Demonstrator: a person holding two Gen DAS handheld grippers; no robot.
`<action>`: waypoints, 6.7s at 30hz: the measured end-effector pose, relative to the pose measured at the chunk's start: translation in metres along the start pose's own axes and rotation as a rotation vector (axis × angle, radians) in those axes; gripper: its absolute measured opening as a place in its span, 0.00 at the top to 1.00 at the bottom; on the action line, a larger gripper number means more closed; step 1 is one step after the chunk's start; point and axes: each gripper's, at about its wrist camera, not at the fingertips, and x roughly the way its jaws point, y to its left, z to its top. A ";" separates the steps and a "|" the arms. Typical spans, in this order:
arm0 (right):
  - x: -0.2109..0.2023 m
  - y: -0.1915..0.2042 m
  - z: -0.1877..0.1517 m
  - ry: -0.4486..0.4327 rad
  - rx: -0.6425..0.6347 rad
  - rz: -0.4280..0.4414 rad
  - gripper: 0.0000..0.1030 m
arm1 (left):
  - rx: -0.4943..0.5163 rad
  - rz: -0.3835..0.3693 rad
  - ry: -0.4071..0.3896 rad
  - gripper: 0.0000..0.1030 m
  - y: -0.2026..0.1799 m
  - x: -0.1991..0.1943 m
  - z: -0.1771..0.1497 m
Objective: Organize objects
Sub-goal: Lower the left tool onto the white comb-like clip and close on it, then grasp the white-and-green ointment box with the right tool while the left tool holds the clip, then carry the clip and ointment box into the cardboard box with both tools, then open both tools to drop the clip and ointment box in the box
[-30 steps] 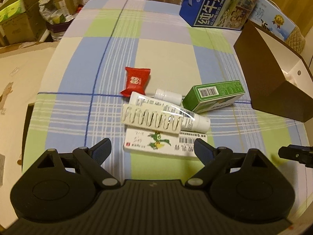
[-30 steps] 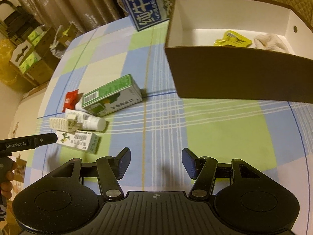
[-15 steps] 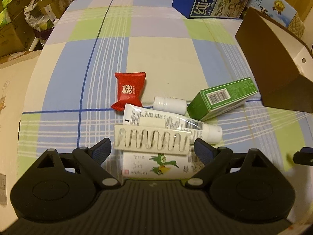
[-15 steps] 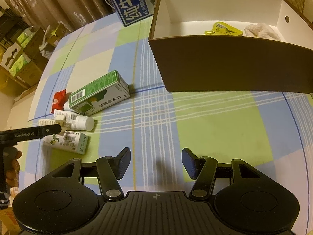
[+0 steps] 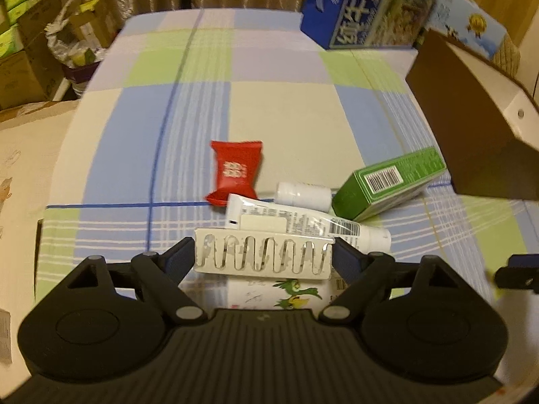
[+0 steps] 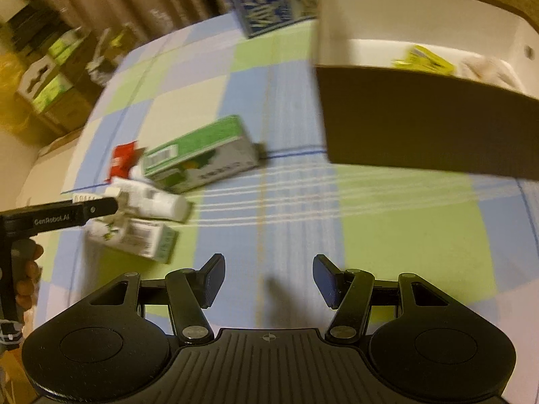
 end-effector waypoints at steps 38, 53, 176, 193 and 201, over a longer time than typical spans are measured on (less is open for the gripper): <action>0.096 0.122 -0.035 0.017 -0.595 0.234 0.65 | -0.224 0.116 0.042 0.21 0.062 -0.058 -0.076; 0.034 0.021 -0.081 -0.025 -0.410 0.052 0.65 | -0.107 0.031 0.067 0.21 0.001 -0.054 -0.080; -0.064 -0.291 0.139 -0.256 0.033 -0.103 0.65 | 0.372 -0.031 0.029 0.20 -0.355 0.088 0.124; -0.071 -0.288 0.141 -0.280 0.042 -0.063 0.61 | 0.330 -0.054 0.008 0.12 -0.348 0.068 0.129; -0.086 -0.283 0.125 -0.278 0.041 -0.053 0.52 | 0.302 -0.073 -0.012 0.09 -0.344 0.049 0.128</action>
